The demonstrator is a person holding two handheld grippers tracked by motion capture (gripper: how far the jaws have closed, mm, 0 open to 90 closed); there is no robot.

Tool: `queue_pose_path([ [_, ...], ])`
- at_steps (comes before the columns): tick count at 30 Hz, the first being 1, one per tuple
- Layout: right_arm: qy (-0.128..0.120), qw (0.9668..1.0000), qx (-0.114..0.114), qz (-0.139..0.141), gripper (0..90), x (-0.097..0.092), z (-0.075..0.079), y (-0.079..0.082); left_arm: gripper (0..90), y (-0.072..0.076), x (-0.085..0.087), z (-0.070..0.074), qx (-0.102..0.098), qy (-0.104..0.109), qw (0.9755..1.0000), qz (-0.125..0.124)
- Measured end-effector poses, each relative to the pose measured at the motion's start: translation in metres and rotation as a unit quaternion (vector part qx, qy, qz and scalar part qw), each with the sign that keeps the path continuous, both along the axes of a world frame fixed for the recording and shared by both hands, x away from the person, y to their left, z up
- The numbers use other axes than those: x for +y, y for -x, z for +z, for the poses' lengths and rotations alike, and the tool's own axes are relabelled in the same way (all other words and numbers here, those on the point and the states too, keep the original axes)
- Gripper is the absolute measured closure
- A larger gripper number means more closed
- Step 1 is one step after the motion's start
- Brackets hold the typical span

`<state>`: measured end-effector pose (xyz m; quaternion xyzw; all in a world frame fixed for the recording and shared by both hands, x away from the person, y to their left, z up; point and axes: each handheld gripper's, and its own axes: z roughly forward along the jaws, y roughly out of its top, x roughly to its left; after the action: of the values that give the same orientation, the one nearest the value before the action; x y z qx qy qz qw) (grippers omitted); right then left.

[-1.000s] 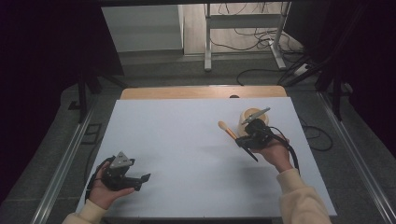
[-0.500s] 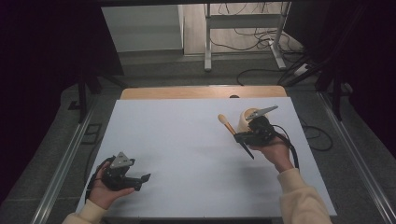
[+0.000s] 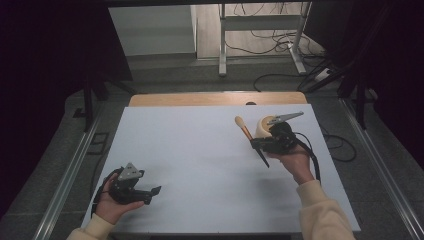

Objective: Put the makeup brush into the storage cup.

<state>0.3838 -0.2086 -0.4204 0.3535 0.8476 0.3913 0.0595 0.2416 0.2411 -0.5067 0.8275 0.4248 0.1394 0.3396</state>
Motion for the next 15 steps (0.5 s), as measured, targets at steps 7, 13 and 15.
queue_pose_path([
  [7, -0.016, 0.9997, -0.011, -0.013, 79.4, -0.0032, 0.0034, 0.0003, 15.3, -0.0001, -0.0002, -0.0002, 0.0, -0.001, 1.0, -0.001],
  [13, -0.028, 0.999, -0.023, -0.028, 79.3, -0.0055, 0.0065, 0.0003, 15.3, -0.0002, -0.0002, -0.0002, 0.001, -0.001, 1.0, -0.001],
  [15, -0.035, 0.9984, -0.029, -0.034, 79.4, -0.0061, 0.008, 0.0003, 15.3, -0.0003, -0.0004, -0.0003, 0.001, -0.001, 1.0, -0.002],
])
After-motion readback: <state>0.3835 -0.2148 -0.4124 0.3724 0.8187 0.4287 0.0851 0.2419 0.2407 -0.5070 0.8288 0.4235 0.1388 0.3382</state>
